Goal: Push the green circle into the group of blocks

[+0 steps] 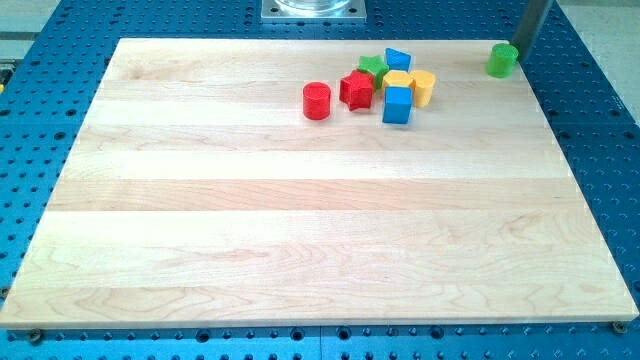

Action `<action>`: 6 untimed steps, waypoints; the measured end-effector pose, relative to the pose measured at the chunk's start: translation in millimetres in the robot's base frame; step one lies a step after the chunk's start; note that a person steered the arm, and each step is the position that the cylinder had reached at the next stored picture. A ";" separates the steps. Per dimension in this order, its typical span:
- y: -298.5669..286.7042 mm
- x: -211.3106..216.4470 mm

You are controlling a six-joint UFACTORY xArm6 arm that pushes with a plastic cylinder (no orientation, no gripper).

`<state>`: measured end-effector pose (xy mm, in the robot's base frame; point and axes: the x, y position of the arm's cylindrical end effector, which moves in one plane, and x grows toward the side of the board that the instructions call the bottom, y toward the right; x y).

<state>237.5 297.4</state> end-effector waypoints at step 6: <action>-124.1 39.7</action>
